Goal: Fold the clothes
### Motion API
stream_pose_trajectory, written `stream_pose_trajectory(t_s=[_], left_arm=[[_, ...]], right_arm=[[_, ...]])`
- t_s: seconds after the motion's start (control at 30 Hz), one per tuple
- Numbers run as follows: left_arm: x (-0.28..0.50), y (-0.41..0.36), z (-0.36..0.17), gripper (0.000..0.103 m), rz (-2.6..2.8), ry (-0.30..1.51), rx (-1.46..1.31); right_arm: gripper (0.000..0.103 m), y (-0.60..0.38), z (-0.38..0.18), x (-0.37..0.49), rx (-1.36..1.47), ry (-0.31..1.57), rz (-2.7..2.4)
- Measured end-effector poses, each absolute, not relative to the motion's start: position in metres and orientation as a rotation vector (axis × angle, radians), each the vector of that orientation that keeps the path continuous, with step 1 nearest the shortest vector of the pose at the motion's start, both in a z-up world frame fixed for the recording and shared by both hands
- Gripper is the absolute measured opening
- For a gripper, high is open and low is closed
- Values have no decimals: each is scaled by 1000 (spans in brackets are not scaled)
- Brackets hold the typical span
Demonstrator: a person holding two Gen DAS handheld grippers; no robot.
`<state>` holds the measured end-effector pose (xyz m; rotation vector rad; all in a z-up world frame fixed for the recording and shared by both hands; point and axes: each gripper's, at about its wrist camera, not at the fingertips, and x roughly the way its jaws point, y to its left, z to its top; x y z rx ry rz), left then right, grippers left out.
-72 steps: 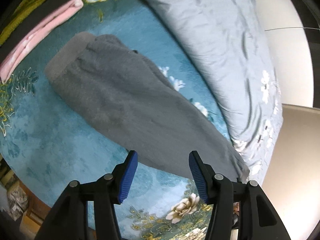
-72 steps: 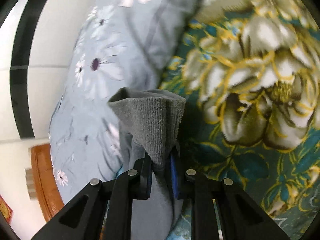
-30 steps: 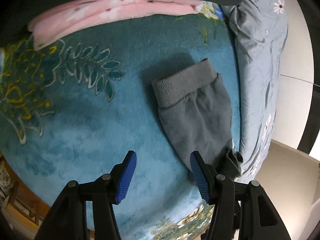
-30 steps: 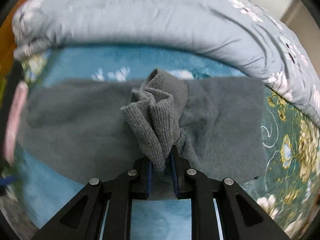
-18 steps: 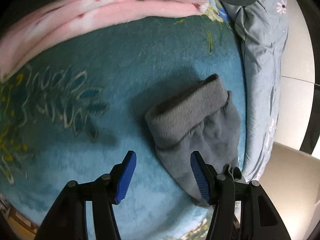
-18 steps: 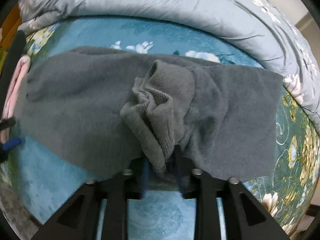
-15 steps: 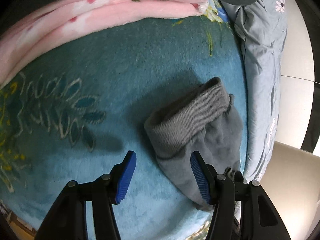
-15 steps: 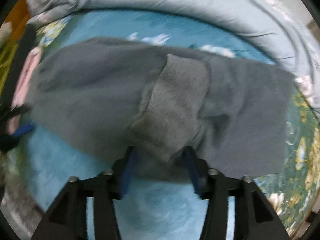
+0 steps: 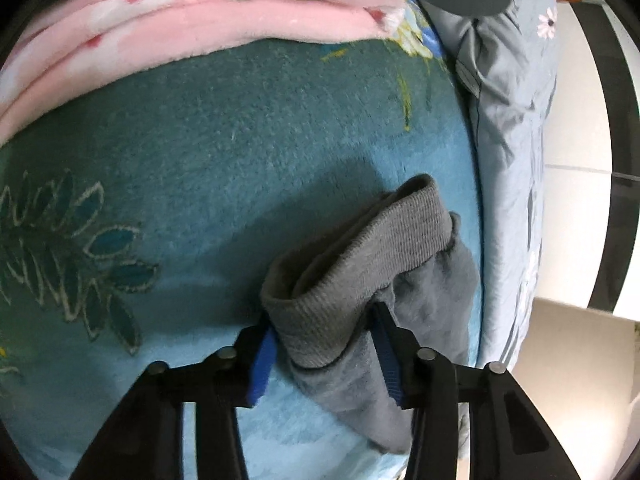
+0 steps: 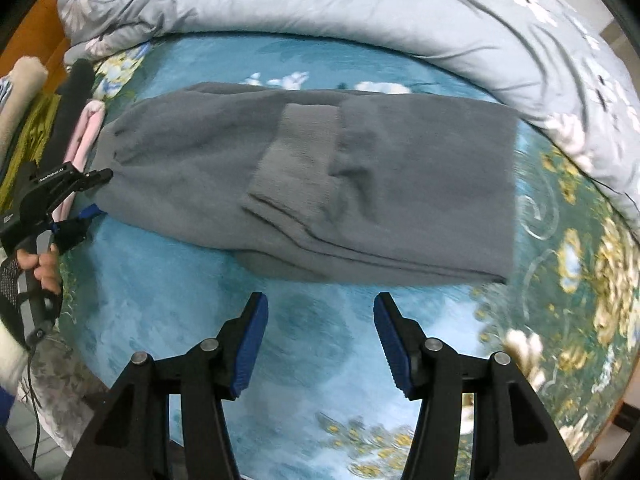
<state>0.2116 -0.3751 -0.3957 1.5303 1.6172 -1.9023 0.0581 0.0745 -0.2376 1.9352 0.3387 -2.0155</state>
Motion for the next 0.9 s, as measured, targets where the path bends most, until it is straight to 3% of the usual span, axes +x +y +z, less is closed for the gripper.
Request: stream_pose_trajectory(t_s=[0.13,0.47,0.6,0.7,0.9], left_arm=[[210,-360,-368,22,-1985,1570,1479],[185,-283,-234,20,-2431,1163,1438],[158,-203,-175,20,-2664,967,1481],[134,-130,-159,20,-2787,806,1585],[93,10,-206,20,-2785,623,1974]], right_arm=[[56,95,-233,59,1958,287,-2029],[56,148,-223,49,1913,182,-2036],[56,185,-220,42,1910,103,-2061],[56,216,-220,38,1924,41,-2080],[56,279,-227,26,1997,-90,-2122]])
